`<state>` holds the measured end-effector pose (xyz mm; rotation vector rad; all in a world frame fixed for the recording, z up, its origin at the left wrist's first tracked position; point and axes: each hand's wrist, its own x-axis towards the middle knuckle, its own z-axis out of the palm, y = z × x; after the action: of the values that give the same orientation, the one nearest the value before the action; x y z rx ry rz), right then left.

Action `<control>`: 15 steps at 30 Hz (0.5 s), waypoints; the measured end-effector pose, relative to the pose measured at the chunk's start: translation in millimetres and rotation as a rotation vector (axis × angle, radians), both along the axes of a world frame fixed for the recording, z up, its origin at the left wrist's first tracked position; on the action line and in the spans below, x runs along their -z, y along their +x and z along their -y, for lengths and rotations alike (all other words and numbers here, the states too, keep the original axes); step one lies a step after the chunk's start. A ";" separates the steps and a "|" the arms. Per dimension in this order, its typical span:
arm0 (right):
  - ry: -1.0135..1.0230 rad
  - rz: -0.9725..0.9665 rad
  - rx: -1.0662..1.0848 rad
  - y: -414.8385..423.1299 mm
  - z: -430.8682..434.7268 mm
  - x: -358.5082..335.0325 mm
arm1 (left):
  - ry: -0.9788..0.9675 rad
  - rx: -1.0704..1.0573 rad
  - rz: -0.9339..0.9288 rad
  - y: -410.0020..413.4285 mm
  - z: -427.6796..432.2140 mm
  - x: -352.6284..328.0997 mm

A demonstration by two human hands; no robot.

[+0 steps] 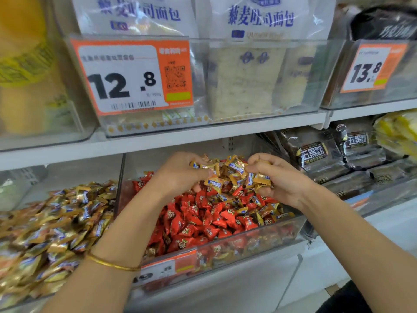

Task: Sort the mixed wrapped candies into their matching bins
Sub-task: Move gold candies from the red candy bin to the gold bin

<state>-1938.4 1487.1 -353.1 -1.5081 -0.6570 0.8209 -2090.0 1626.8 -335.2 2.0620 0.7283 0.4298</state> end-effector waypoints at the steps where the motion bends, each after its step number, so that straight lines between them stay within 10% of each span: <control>1: 0.008 -0.005 -0.022 -7.4 -1.3 -2.7 | -0.015 -0.007 0.000 -11.2 1.0 -5.0; 15: -0.031 0.136 -0.353 -219.3 -133.0 -44.1 | -0.129 -0.557 0.202 -215.2 -61.0 -17.4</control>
<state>-2157.7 1620.0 -309.0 -1.5067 -1.0360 1.0028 -2305.1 1687.8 -317.8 1.6455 1.1718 0.8638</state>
